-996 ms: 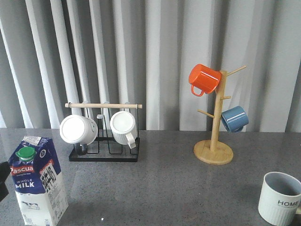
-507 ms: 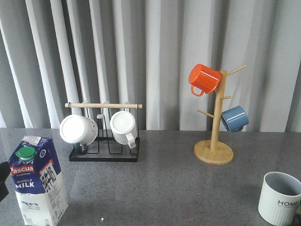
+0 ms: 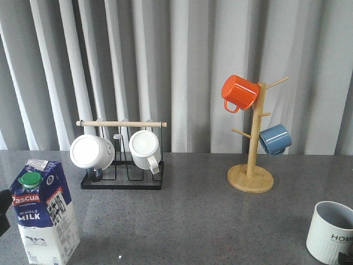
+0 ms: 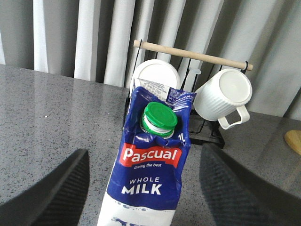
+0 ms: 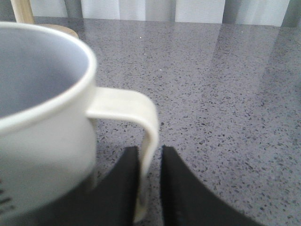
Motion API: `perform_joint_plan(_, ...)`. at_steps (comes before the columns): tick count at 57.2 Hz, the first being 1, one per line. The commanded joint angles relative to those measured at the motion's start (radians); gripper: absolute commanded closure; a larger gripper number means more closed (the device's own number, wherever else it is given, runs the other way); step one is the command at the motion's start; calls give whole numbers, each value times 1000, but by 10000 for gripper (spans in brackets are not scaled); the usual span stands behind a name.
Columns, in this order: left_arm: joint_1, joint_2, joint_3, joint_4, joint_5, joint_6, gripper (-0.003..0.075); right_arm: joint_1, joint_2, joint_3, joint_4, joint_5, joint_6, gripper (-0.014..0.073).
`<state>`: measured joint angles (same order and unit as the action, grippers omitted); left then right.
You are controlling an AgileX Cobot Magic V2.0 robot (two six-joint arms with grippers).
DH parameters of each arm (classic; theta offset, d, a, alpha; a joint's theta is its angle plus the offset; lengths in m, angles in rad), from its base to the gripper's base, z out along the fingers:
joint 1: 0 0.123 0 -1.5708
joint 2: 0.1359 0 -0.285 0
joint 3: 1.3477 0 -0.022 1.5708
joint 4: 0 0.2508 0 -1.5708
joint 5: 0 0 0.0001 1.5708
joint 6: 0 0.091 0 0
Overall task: Place milk next to cup
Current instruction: 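Close the right gripper on the white mug's handle, then slide the white mug with the right gripper toward the table's middle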
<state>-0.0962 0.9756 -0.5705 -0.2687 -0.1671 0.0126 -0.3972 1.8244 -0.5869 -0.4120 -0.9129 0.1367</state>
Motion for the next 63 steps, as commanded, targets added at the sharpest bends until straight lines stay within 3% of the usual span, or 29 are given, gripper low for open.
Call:
perform_joint_plan(1, -6, -8, -36, 1, -77, 0, 231, -4, -34, -25, -10, -106, 6, 608)
perform_joint_plan(14, -6, -8, -36, 1, -77, 0, 231, 3, -38, -25, -91, -159, 29, 599)
perform_joint_plan(21, -6, -8, -36, 1, -77, 0, 231, 69, -66, -25, -51, -141, 46, 599)
perform_joint_plan(44, -6, -8, -36, 1, -77, 0, 231, 564, -147, -31, 517, -19, -185, 597)
perform_joint_plan(54, -6, -8, -36, 1, -77, 0, 231, 695, -108, -82, 687, 43, -302, 597)
perform_joint_plan(63, -6, -8, -36, 1, -77, 0, 231, 764, -63, -121, 743, 43, -328, 597)
